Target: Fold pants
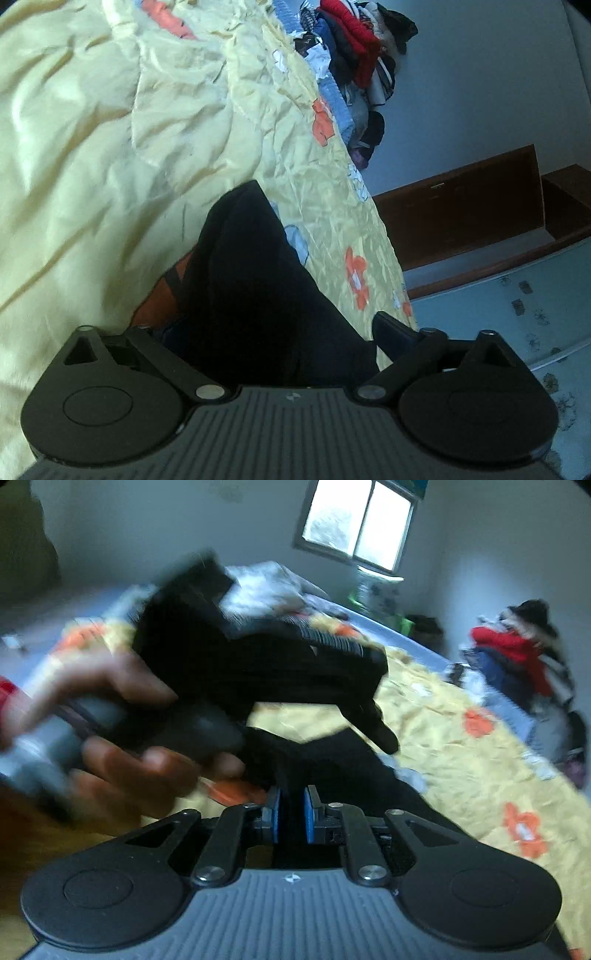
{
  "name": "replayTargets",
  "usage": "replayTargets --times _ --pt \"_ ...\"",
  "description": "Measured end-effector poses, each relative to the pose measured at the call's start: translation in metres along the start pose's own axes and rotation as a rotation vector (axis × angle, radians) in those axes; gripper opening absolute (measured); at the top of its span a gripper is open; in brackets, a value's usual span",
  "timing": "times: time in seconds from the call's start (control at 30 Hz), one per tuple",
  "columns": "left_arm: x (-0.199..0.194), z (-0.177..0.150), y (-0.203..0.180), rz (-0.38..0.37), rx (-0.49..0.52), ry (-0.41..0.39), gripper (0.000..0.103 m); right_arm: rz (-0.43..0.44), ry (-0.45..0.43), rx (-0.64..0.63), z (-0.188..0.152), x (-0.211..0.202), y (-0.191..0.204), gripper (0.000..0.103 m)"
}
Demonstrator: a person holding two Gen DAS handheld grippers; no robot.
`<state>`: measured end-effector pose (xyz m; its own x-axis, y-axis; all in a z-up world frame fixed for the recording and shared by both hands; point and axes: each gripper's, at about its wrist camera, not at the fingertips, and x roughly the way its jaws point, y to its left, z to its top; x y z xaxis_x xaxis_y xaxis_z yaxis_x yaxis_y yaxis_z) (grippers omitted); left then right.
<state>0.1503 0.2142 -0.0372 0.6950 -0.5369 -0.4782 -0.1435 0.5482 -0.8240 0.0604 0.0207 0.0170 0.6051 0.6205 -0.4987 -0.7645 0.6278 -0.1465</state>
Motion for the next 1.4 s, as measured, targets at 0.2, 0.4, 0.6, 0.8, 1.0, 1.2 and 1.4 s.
replayTargets --times 0.2,0.4,0.6,0.8,1.0,1.2,1.4 --pt "-0.001 0.003 0.008 0.058 0.016 -0.007 0.038 -0.094 0.019 0.285 0.001 -0.005 -0.062 0.013" --pt "-0.010 -0.009 -0.003 0.105 0.116 -0.074 0.021 -0.058 0.099 0.400 -0.017 0.034 -0.068 0.013" --pt "-0.027 -0.036 -0.055 0.175 0.349 -0.178 0.018 0.002 0.026 0.503 -0.015 0.036 -0.075 0.013" --pt "-0.037 -0.076 -0.108 0.155 0.547 -0.256 0.018 0.056 -0.093 0.656 -0.026 -0.005 -0.099 0.013" --pt "-0.021 -0.118 -0.165 0.105 0.729 -0.273 0.019 0.039 -0.214 0.795 -0.046 -0.066 -0.124 0.013" --pt "0.011 -0.157 -0.207 0.016 0.811 -0.221 0.022 0.010 -0.316 0.948 -0.085 -0.129 -0.155 0.013" --pt "0.056 -0.203 -0.243 -0.039 0.892 -0.143 0.023 -0.025 -0.404 1.130 -0.143 -0.177 -0.183 0.013"
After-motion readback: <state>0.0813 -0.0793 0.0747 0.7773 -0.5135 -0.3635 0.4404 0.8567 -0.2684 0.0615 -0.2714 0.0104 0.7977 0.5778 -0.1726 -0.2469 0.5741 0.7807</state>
